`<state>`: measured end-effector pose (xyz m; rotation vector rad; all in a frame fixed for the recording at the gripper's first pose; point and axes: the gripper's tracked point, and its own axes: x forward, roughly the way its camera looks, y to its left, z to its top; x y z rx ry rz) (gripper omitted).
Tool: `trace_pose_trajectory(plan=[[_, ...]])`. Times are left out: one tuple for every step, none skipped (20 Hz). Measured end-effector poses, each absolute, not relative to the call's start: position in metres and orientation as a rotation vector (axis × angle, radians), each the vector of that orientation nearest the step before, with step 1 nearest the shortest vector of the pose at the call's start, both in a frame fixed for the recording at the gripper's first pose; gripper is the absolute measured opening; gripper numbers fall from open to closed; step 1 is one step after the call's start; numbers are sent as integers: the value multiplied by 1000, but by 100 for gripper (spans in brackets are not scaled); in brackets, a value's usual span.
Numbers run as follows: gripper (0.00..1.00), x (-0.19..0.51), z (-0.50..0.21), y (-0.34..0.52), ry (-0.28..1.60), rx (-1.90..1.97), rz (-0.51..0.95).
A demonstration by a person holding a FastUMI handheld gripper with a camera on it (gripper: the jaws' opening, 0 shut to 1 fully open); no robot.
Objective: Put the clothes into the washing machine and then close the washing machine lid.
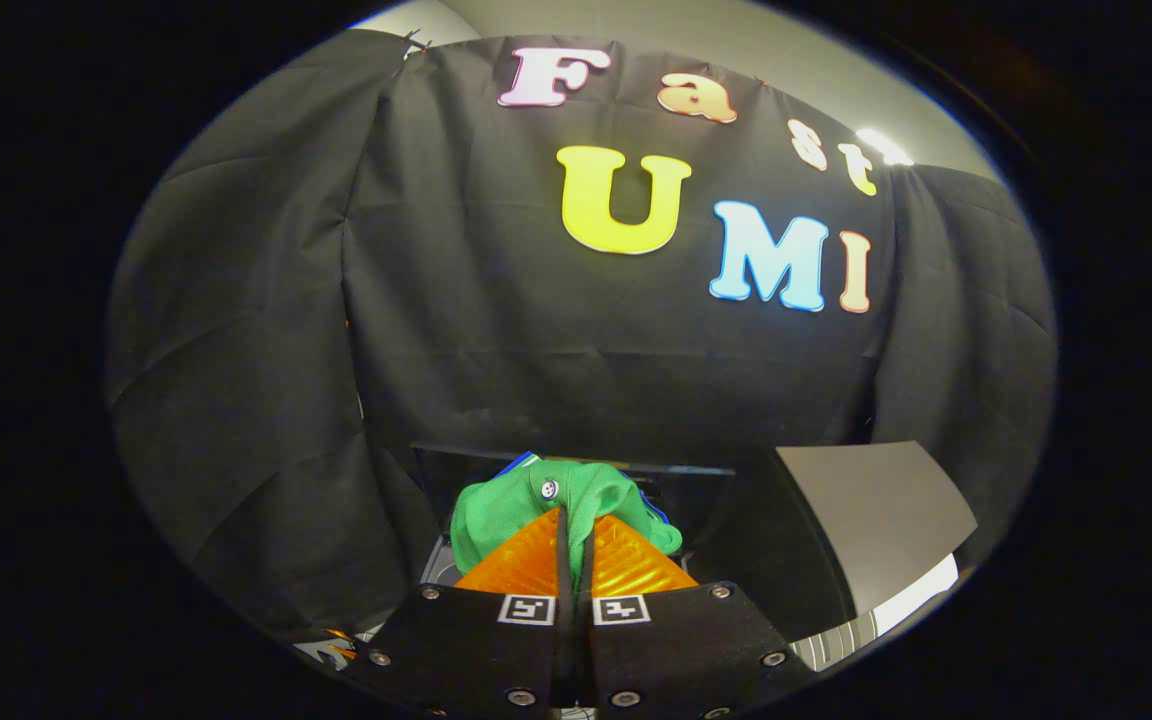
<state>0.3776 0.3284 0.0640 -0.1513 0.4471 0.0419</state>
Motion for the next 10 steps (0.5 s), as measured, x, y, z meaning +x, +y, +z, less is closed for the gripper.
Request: trace_pose_trajectory(plan=[[0, 380, 51, 331, 463, -153, 55], [0, 382, 41, 331, 471, -158, 64], [0, 382, 30, 328, 480, -153, 63], [0, 385, 18, 326, 495, -140, 63], [0, 388, 4, 325, 517, -125, 61], [0, 389, -8, 323, 535, -114, 56], [0, 391, -19, 323, 545, -105, 54], [0, 393, -30, 324, 551, -97, 63], [0, 397, -41, 326, 559, -90, 73], [0, 399, -53, 326, 574, -88, 79]])
